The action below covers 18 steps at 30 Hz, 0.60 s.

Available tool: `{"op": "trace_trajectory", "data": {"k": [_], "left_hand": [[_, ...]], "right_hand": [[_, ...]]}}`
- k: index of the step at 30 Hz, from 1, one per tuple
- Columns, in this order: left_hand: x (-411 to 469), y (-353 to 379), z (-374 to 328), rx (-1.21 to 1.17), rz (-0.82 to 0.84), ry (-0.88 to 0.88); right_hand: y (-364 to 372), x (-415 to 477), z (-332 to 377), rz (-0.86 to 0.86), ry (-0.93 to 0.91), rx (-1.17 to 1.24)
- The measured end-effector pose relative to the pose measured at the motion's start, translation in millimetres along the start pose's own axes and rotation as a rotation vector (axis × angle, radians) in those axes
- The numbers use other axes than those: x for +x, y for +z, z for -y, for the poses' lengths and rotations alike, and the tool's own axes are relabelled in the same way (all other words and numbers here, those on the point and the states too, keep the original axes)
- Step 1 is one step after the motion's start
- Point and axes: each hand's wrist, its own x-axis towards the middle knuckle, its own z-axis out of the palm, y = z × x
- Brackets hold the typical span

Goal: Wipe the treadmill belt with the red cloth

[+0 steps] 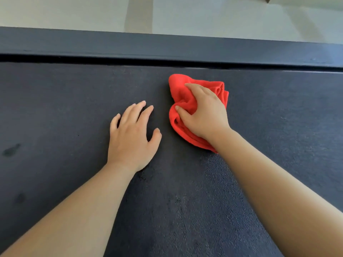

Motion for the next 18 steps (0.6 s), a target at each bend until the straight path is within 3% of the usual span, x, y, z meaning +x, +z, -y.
{"op": "trace_trajectory", "data": {"k": [5,18], "left_hand": [[-0.3,0.1,-0.8,0.012,0.001,-0.001],[1.2,0.6,-0.5,0.019,0.006,0.005]], "right_hand": [[-3.3,-34.6,-0.4,0.025,-0.082,-0.015],[7.9,37.8,-2.8,0.007,-0.025,-0.02]]}}
